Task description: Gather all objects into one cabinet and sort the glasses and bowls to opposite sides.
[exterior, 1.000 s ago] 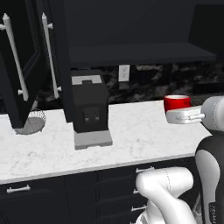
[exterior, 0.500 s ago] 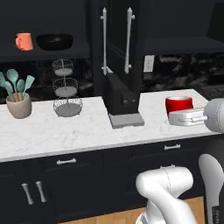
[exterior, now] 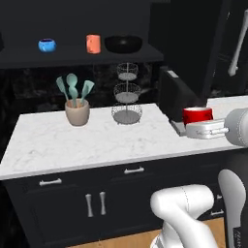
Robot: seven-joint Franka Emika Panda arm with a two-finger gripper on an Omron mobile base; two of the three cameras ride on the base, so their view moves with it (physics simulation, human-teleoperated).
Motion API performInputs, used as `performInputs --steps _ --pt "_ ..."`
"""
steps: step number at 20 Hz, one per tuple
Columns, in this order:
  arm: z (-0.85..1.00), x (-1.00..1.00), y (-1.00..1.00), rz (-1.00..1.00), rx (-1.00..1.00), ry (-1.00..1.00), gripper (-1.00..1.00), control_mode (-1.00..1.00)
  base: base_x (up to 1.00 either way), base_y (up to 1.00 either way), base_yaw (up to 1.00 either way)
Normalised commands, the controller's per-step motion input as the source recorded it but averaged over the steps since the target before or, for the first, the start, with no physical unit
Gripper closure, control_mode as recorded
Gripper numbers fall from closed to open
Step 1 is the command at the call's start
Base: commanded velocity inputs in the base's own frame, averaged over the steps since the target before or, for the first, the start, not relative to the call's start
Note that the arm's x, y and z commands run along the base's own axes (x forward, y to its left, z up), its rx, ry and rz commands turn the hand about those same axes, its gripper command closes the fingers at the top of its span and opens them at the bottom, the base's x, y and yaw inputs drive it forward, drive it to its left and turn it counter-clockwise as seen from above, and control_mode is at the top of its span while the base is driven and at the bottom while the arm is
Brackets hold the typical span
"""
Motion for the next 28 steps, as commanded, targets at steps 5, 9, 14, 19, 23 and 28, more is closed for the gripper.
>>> performInputs --steps 5,9,14,19,23,28 --pt "0.0 0.0 0.0 0.0 0.0 0.0 1.0 1.0 0.08 0.93 -0.06" --pt "0.0 0.0 0.0 0.0 0.0 0.0 1.0 1.0 0.32 0.77 -0.09" --pt "0.0 0.0 0.0 0.0 0.0 0.0 1.0 1.0 0.37 0.42 -0.01" --pt "0.0 0.0 0.0 0.0 0.0 0.0 1.0 1.0 0.33 0.02 0.01" --pt "0.0 0.0 0.0 0.0 0.0 0.0 1.0 1.0 0.52 0.0 0.0" --pt "0.0 0.0 0.0 0.0 0.0 0.0 1.0 1.0 0.65 0.09 0.0"
